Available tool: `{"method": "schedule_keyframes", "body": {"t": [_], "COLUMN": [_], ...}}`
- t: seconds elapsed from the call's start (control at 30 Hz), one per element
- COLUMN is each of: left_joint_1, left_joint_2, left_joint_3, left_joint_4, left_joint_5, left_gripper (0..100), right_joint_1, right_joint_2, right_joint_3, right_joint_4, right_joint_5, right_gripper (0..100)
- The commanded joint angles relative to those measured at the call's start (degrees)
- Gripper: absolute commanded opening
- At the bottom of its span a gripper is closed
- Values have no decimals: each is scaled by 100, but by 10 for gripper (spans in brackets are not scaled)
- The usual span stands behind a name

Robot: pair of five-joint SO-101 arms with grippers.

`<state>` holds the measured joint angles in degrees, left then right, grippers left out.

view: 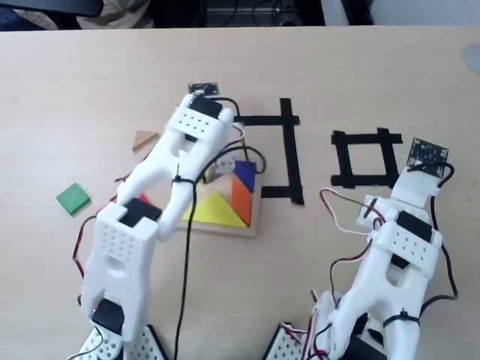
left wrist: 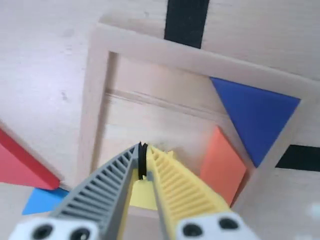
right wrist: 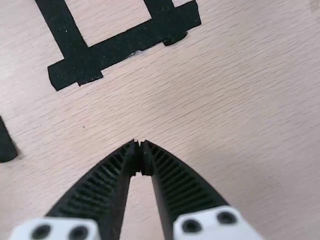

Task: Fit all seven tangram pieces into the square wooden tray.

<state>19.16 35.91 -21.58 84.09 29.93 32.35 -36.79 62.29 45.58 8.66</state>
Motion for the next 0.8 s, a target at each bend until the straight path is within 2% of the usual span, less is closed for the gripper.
{"method": "schedule_keyframes", "body": {"t": [0.0,0.13,0.53,0.77], "left_joint_1": [-22,-13,435,462], "left_joint_2": [-44,18,97,237], "left_joint_3": [-31,-31,-31,-13], "left_joint_4": [-264,-501,-589,-695], "left_joint_5": [-62,-62,-62,-35], "left_gripper": [30,30,30,30], "right_joint_1": [-79,-79,-79,-79], "right_joint_2": [31,31,31,31], "right_joint_3": [-13,-13,-13,66], "right_joint_4": [-97,-97,-97,-229], "right_joint_5": [44,44,53,53], "right_gripper": [11,11,11,11]}}
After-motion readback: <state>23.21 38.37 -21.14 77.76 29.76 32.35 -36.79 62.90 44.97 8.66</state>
